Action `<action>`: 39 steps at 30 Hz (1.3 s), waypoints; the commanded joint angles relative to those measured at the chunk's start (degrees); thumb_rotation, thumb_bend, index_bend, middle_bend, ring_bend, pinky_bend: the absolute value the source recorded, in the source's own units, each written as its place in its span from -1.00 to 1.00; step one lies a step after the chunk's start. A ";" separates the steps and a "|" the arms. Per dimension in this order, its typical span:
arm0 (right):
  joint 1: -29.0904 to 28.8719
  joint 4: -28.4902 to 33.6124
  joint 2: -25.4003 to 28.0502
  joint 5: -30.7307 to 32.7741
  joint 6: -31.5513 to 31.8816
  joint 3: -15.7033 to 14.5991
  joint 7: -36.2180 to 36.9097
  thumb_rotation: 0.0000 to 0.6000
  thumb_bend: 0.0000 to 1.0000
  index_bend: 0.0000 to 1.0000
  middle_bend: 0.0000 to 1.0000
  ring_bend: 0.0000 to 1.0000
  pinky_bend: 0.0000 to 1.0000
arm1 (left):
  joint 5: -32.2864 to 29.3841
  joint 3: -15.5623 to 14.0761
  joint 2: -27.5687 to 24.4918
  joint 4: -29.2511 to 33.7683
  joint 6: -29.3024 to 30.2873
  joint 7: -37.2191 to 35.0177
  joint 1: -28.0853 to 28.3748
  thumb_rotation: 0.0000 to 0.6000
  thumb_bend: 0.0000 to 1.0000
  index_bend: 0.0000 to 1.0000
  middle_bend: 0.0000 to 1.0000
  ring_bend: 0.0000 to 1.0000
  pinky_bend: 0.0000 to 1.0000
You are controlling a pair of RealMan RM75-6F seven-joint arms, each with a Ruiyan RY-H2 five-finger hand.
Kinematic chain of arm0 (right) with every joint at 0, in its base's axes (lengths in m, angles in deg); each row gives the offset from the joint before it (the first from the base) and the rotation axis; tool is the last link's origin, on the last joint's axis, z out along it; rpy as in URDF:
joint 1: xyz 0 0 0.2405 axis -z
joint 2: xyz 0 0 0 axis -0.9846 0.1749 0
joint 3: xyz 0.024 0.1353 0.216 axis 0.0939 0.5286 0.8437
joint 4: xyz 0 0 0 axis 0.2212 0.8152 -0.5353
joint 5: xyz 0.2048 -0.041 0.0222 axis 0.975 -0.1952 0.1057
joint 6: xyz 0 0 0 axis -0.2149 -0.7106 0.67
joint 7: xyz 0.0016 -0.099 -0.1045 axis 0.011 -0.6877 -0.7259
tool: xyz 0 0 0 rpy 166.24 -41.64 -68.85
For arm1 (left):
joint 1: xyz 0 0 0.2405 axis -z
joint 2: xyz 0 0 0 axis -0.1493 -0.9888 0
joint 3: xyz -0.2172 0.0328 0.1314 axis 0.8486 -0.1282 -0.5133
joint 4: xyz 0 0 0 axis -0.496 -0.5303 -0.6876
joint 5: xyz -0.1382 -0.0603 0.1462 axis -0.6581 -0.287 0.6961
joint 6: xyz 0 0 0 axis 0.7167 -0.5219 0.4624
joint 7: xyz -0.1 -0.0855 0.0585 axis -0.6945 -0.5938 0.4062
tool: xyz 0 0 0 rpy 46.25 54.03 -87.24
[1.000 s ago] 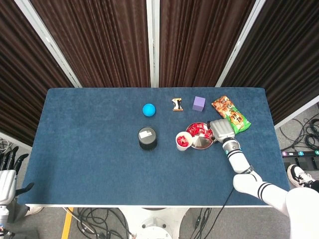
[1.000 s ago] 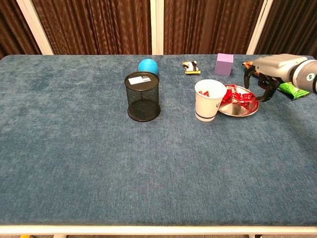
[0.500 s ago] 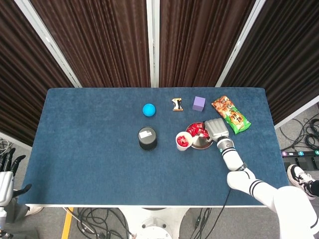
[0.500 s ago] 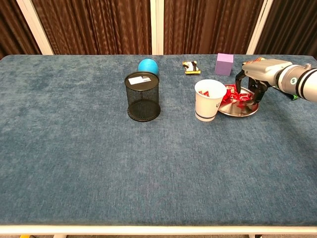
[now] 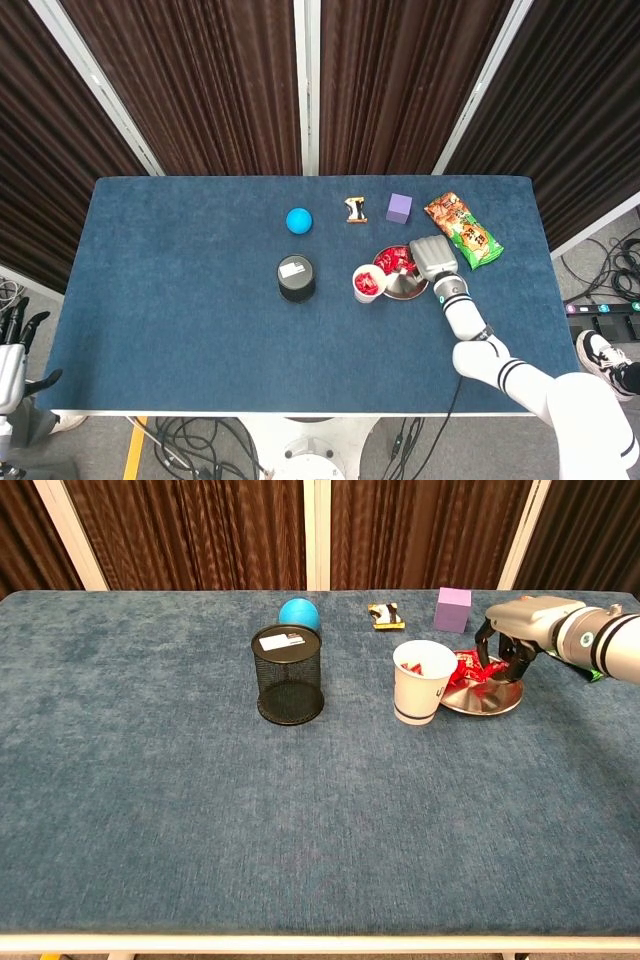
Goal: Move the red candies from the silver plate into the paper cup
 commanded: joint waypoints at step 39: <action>1.36 31.22 14.23 -10.60 10.77 0.35 5.97 1.00 -0.23 -0.30 0.79 0.86 1.00 | 0.54 -0.11 -0.31 0.72 0.79 0.26 -0.43 1.00 -1.00 -0.52 -0.82 -0.86 -0.88</action>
